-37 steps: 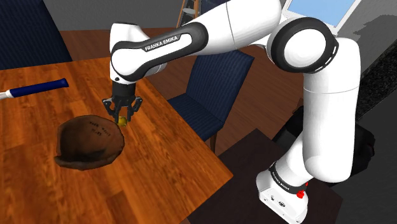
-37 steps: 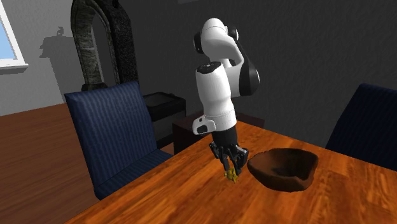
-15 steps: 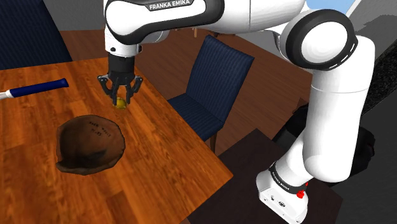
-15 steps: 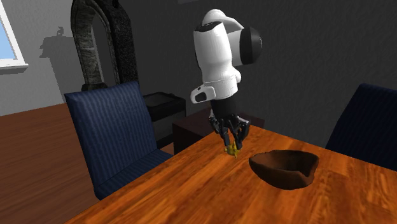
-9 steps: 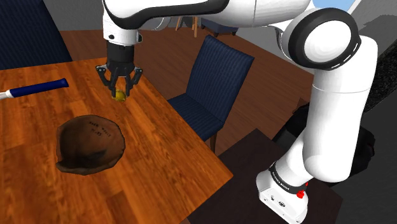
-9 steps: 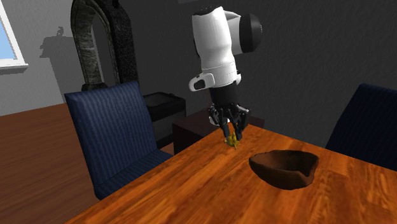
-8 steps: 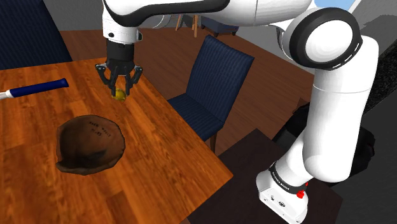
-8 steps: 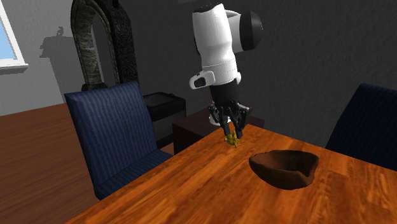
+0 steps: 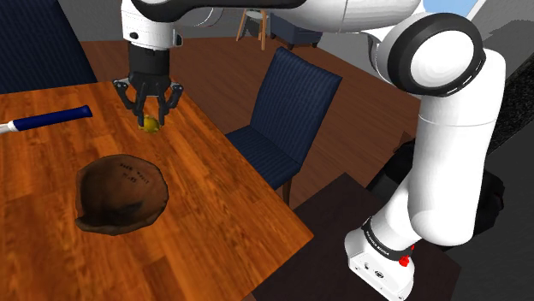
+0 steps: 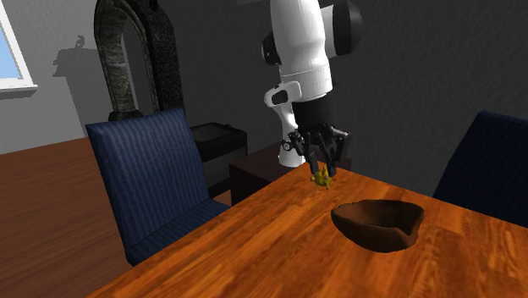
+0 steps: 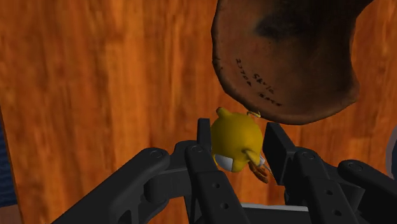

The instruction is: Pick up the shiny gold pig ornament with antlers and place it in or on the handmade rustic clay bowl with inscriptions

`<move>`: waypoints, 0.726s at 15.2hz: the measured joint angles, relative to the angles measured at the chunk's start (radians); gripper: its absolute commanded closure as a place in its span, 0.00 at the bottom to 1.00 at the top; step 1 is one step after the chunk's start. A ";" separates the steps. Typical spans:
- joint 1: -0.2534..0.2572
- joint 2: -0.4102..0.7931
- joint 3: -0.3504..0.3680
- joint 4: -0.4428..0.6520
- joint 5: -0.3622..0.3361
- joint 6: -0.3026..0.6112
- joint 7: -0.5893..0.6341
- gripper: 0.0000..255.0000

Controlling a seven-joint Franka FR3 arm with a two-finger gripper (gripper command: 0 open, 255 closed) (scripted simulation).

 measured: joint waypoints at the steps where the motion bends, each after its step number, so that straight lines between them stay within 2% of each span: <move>1: 0.014 0.001 0.004 -0.010 -0.002 0.014 0.016 1.00; 5: 0.087 0.047 0.019 0.040 -0.024 0.027 0.097 1.00; 8: 0.153 0.114 0.024 0.128 -0.050 0.017 0.160 1.00; 11: 0.187 0.141 0.026 0.142 -0.060 0.037 0.191 1.00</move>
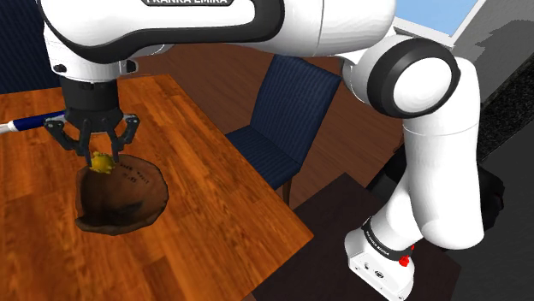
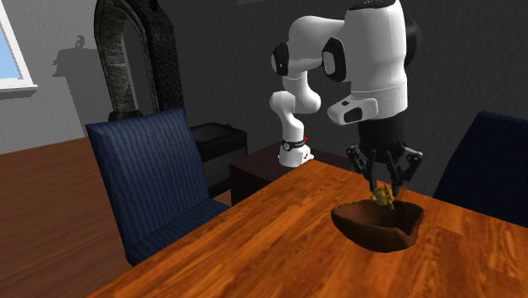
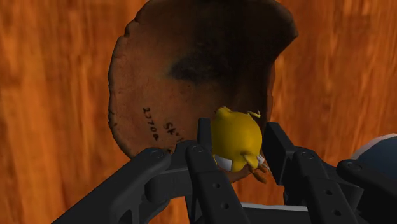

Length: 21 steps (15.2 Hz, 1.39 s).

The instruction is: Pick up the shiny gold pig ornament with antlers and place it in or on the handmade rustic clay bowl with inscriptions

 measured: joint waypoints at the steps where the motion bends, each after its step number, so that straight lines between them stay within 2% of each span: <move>1: 0.002 0.004 -0.001 -0.005 -0.001 0.010 0.000 1.00; 8: -0.002 0.013 -0.003 -0.083 -0.001 0.094 -0.009 1.00; 14: -0.003 0.013 -0.003 -0.091 -0.001 0.102 -0.011 1.00; 15: -0.003 0.013 -0.003 -0.091 -0.001 0.102 -0.011 0.00; 21: -0.003 0.013 -0.003 -0.091 -0.001 0.102 -0.011 0.00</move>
